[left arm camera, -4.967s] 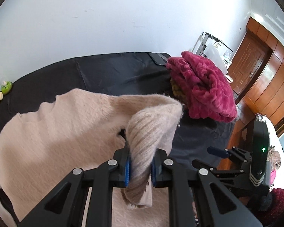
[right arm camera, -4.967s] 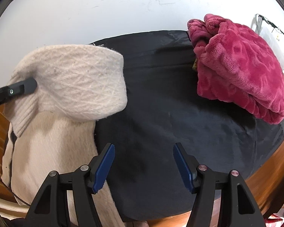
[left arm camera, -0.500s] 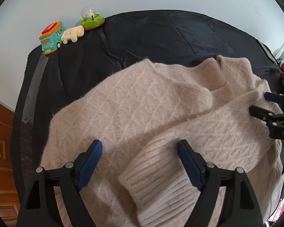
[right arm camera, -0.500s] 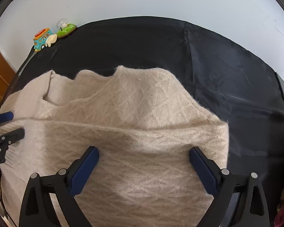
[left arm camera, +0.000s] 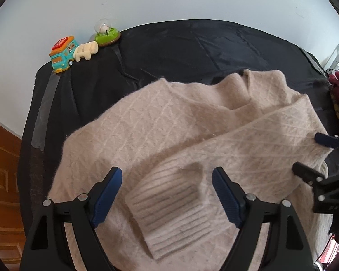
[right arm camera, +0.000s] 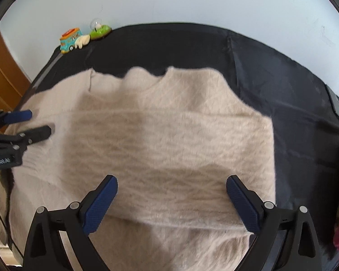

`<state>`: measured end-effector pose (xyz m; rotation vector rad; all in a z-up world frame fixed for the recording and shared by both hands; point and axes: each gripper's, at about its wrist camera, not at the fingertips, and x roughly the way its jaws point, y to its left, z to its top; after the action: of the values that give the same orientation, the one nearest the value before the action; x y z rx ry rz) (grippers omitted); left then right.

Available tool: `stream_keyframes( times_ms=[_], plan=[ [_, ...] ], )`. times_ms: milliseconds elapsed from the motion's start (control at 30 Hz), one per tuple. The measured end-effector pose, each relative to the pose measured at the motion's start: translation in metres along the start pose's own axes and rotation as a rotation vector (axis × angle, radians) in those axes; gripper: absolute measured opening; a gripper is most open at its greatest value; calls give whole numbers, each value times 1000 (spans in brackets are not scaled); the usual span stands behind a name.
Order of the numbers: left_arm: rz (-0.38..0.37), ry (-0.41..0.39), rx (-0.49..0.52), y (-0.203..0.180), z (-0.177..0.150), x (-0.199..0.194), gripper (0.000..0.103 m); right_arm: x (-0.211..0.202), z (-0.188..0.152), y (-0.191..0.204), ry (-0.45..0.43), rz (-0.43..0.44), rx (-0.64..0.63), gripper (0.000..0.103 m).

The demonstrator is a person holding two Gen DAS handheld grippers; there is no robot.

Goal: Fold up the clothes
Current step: 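Open the left tool and release the sleeve onto the sweater body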

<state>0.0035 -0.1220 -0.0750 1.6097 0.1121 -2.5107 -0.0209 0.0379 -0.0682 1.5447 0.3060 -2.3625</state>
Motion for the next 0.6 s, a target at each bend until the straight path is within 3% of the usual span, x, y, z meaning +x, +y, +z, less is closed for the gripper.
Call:
stream_keyframes(
  times_ms=[133, 600],
  plan=[
    [3, 10, 9, -2, -3, 1, 84, 4, -14, 3, 12, 6, 11, 100],
    [7, 38, 7, 7, -13, 5, 85, 7, -6, 7, 10, -4, 26, 102]
  ],
)
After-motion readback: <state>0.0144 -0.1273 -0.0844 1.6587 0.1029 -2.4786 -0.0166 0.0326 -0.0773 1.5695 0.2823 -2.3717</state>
